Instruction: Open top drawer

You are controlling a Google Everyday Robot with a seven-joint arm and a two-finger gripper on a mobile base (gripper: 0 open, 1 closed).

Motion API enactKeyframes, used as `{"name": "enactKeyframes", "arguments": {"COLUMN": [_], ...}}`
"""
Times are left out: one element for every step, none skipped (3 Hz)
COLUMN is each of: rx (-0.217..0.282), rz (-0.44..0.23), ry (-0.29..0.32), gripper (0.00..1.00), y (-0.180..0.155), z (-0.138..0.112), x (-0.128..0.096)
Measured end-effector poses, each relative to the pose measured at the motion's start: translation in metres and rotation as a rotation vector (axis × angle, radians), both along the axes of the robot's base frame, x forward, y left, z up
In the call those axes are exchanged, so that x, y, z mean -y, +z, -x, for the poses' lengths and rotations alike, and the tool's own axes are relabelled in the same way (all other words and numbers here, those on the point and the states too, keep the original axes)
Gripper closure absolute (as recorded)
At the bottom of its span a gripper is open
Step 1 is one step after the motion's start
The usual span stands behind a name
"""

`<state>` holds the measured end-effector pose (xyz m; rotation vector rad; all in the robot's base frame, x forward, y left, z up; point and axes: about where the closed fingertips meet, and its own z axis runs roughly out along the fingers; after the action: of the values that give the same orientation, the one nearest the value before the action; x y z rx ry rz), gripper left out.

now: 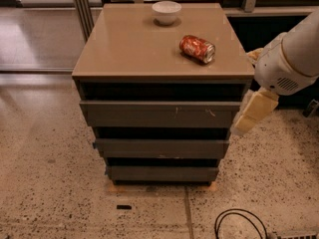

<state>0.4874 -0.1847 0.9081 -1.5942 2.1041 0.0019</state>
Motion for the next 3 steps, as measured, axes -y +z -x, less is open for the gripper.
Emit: {"name": "enactKeyframes", "arguments": {"rx": [0.038,0.054,0.037], "rz": [-0.037,-0.063,-0.114], "ry": [-0.030,-0.045,-0.048], "gripper": [0.00,0.00,0.00], "y": [-0.024,-0.047,-0.072], "z": [-0.013,-0.017,-0.021], "x": [-0.005,-0.013,-0.020]}}
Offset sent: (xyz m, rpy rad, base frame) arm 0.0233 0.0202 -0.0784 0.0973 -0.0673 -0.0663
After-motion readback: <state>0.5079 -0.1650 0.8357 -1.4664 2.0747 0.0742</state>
